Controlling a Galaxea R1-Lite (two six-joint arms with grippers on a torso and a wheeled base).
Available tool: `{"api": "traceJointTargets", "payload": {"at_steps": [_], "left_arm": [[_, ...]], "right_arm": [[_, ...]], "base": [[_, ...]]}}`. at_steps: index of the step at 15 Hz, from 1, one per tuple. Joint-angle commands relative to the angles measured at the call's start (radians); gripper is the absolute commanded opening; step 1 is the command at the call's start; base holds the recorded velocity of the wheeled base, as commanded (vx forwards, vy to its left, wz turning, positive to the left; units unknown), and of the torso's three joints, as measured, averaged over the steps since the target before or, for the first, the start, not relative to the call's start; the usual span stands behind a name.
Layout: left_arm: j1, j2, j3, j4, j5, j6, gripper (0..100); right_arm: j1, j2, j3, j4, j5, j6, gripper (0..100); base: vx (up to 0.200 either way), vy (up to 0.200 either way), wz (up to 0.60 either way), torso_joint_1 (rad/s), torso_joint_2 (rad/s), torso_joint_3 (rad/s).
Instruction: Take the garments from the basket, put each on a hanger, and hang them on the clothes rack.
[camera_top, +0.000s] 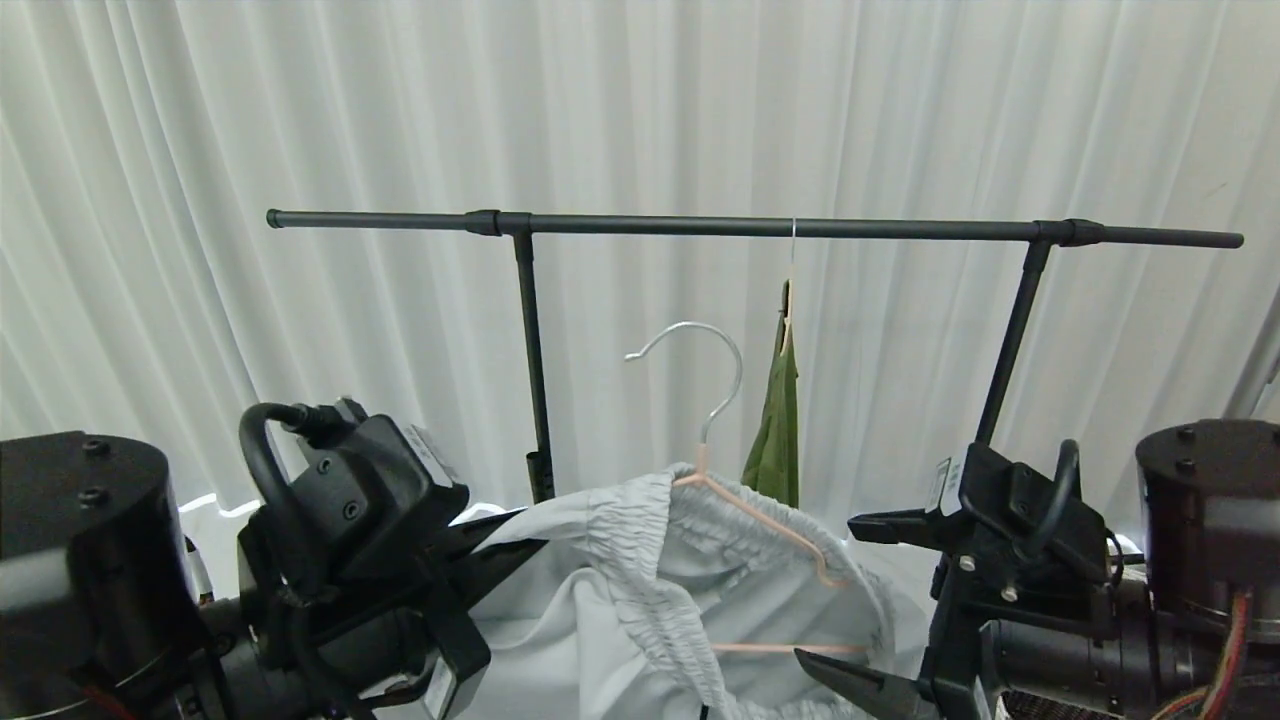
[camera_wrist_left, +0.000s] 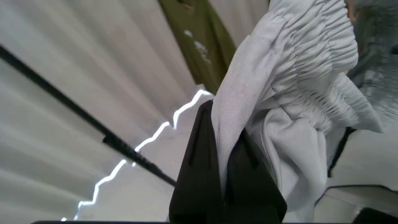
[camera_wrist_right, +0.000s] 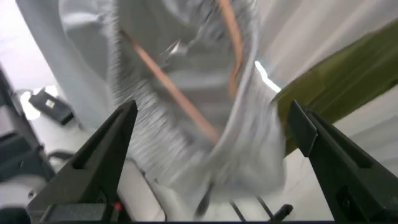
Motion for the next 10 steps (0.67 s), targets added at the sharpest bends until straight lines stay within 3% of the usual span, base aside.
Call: {"api": "traceJointTargets", "payload": {"at_steps": [1, 4, 10], "left_arm": [[0.000, -0.030, 0.028, -0.008, -0.032, 0.002, 0], [-0.010, -0.047, 0.025, -0.008, -0.084, 0.002, 0], [-0.053, -0.051, 0.025, -0.008, -0.087, 0.033, 0]], "right_arm": [[-0.016, 0.004, -0.080, 0.089, 0.060, -0.026, 100], [-0.013, 0.008, -0.123, 0.189, 0.130, -0.061, 100], [0.021, 0.027, -0.186, 0.322, 0.220, -0.063, 100]], "base": [[0.000, 0.000, 0.00, 0.000, 0.00, 0.000], [0.000, 0.000, 0.00, 0.000, 0.00, 0.000], [0.000, 0.000, 0.00, 0.000, 0.00, 0.000]]}}
